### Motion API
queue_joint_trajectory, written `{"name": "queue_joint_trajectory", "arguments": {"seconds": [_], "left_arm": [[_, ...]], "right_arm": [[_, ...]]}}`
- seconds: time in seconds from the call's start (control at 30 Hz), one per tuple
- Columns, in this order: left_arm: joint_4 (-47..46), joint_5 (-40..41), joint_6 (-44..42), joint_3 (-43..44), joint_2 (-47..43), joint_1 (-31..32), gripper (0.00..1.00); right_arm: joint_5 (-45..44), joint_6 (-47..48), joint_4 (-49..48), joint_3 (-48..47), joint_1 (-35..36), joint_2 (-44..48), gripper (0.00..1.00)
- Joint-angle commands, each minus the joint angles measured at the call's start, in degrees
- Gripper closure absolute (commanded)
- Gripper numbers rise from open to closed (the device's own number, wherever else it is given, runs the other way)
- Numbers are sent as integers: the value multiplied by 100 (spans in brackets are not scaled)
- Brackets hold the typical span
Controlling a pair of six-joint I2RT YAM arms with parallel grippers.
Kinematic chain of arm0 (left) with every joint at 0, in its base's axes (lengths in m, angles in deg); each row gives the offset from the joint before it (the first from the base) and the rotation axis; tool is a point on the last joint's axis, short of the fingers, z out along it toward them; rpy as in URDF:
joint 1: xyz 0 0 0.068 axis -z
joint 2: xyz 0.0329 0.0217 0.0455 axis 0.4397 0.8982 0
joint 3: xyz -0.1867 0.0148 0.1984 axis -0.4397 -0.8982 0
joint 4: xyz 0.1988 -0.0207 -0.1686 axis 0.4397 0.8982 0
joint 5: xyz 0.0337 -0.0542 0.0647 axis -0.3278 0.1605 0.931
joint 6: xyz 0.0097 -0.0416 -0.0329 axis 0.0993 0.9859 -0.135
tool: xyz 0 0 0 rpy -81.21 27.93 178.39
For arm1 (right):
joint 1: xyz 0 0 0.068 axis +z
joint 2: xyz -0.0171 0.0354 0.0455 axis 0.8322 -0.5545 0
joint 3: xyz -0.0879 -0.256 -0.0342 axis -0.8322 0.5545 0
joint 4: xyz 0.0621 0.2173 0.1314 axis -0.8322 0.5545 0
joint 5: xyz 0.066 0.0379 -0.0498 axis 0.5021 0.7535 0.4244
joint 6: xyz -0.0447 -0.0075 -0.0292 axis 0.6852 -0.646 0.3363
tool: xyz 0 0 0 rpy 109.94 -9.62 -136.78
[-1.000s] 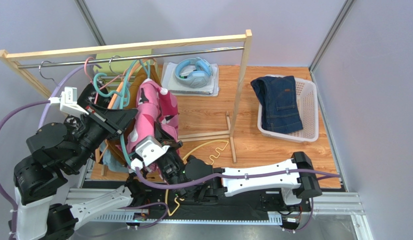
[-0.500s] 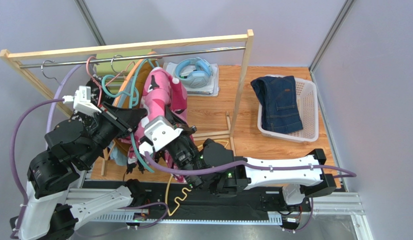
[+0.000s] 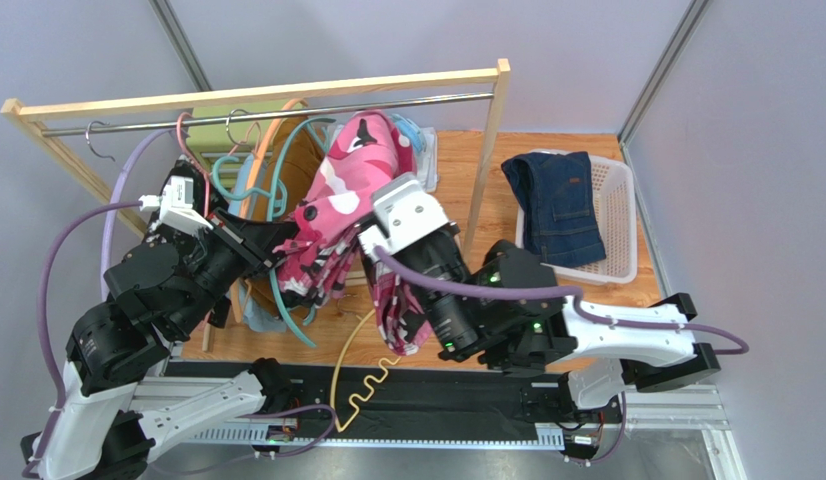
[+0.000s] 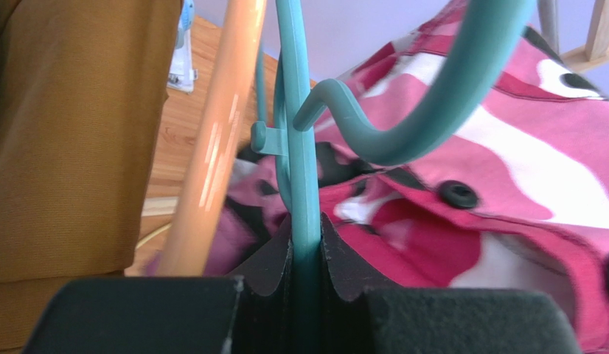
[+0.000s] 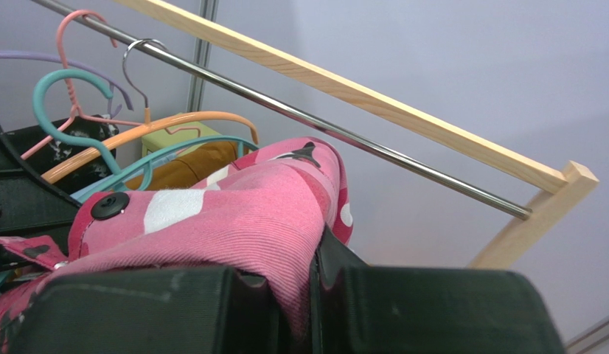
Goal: Remove the trousers from the hanger
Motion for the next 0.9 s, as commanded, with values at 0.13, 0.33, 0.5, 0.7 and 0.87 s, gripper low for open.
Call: {"name": "queue_joint_trajectory", "arguments": {"seconds": [0.13,0.33,0.5,0.7,0.87], "left_arm": [[637,392,-354,-126,-119,-19,100],[654,383,-433,-65,-162,-10,100],[654,366,-442,-56,-259,-19,100],[680,339,-503,-82,-338,-19,100],[733,313,-521,-117,-400,-19,100]], "right_arm": [[184,-869,73,416,25,1806,100],[-123,-1133,1154,1049,16,2431,100],[-405,-1502,1401,2402,-54,3221,100],[-616,-2494,1700,4001,-686,4092,100],[-248,-3505,2517,4513,-1931,4444,100]]}}
